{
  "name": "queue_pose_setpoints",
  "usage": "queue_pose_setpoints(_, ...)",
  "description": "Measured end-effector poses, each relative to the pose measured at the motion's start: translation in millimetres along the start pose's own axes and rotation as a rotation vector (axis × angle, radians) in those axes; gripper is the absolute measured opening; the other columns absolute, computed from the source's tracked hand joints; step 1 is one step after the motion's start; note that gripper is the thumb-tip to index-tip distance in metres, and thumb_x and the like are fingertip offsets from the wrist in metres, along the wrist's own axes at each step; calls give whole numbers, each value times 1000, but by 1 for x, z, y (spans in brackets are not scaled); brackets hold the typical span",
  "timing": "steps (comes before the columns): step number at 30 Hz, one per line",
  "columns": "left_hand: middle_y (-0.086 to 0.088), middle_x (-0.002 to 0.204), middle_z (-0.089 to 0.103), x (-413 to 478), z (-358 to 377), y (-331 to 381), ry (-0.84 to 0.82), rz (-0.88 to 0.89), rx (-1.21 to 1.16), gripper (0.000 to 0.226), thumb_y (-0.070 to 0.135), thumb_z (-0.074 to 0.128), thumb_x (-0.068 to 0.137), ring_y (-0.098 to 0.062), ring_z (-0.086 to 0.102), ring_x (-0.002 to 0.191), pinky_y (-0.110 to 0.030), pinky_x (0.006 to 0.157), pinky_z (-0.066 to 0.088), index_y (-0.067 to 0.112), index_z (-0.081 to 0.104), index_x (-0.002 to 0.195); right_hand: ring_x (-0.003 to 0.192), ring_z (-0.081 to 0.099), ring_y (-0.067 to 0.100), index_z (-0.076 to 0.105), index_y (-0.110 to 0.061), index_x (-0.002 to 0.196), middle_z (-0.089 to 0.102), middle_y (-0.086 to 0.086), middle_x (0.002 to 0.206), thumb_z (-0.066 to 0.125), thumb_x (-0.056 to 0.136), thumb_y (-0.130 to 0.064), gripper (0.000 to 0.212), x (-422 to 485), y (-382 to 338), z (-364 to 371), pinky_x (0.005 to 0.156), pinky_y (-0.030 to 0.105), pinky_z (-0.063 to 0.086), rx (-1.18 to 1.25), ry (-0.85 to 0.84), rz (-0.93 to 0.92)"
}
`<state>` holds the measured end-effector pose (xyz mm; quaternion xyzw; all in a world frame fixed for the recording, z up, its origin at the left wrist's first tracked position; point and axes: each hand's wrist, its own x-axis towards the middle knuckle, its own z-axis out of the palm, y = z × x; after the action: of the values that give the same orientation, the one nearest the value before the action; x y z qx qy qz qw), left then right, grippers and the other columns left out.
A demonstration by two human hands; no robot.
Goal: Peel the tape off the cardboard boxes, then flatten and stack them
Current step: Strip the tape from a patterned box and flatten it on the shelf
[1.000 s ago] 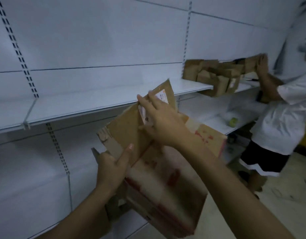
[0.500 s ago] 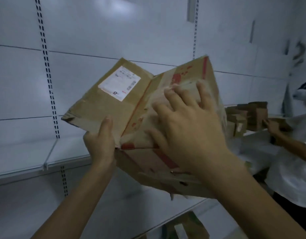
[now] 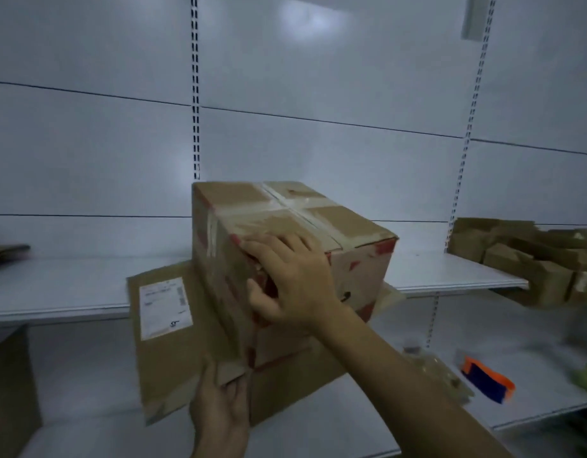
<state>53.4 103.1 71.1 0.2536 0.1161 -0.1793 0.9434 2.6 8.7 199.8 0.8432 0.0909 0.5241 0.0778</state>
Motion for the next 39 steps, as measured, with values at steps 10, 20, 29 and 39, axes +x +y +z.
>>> queue_pose_setpoints(10,-11,100,64,47,-49,44,187,227,241,21,3,57,90,-9,68,67,-15,56,54,12,57,110,110,58,27,67,-9,116,64,7,121,62,81,-35,44,-27,47,20,91,39,44,-60,122,65)
queue_pose_setpoints(20,-9,108,68,90,-8,66,-201,90,646,37,19,66,86,-25,65,96,-33,83,50,10,59,121,114,58,27,59,-15,116,66,7,121,67,81,-34,41,-52,33,50,89,44,47,-80,267,33)
queue_pose_setpoints(29,-11,99,65,105,18,66,-31,181,558,31,24,63,90,-26,62,85,-29,63,57,6,59,115,122,49,25,53,-15,120,51,6,131,71,80,-36,49,-107,10,59,101,37,38,-181,247,-9)
queue_pose_setpoints(39,-8,109,60,76,45,67,-21,421,575,34,28,57,94,-23,58,94,-31,87,45,9,58,122,129,48,25,53,-19,130,49,6,138,71,81,-34,55,-110,5,48,103,39,41,-288,255,-32)
